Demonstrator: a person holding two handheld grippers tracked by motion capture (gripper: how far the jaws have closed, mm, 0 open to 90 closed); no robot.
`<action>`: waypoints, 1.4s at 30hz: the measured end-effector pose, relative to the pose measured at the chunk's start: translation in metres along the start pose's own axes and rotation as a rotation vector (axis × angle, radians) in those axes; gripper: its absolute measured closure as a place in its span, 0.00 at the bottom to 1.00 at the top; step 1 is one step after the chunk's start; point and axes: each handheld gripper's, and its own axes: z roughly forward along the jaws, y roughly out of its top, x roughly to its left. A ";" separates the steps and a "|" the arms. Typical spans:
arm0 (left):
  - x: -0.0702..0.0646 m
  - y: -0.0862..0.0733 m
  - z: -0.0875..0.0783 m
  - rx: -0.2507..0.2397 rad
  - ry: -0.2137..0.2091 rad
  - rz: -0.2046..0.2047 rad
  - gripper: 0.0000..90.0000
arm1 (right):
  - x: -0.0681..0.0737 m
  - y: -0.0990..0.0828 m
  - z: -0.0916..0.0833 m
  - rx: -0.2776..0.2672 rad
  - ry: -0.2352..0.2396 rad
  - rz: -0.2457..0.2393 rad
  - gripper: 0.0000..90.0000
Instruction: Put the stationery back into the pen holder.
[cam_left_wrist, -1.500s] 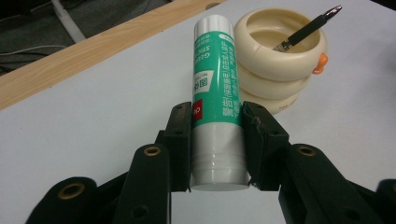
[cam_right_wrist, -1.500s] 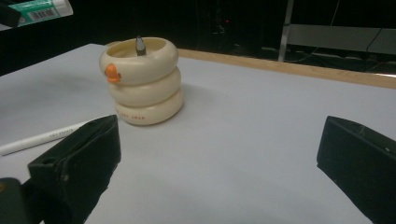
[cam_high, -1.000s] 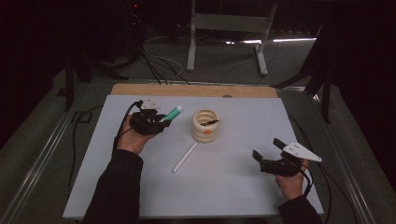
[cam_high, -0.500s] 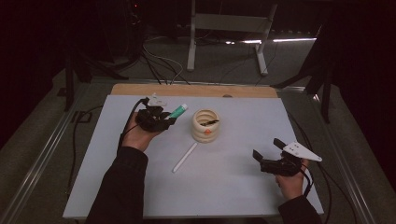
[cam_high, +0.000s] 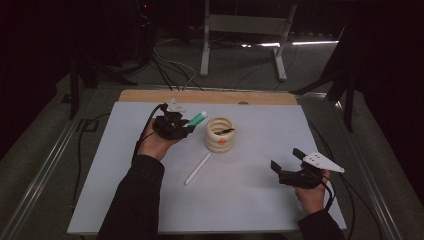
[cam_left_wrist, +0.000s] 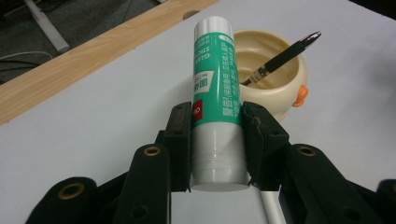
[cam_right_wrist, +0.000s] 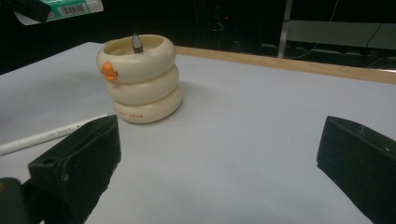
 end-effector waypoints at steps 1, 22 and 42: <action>-0.001 0.001 0.001 0.000 -0.001 -0.002 0.73 | 0.000 0.000 0.000 0.000 0.000 0.000 0.00; -0.015 0.020 0.022 0.017 -0.024 0.021 0.73 | -0.001 0.000 -0.001 -0.001 -0.002 0.004 0.00; -0.024 0.031 0.038 0.036 -0.042 0.019 0.73 | -0.002 0.000 -0.001 0.000 -0.001 0.007 0.00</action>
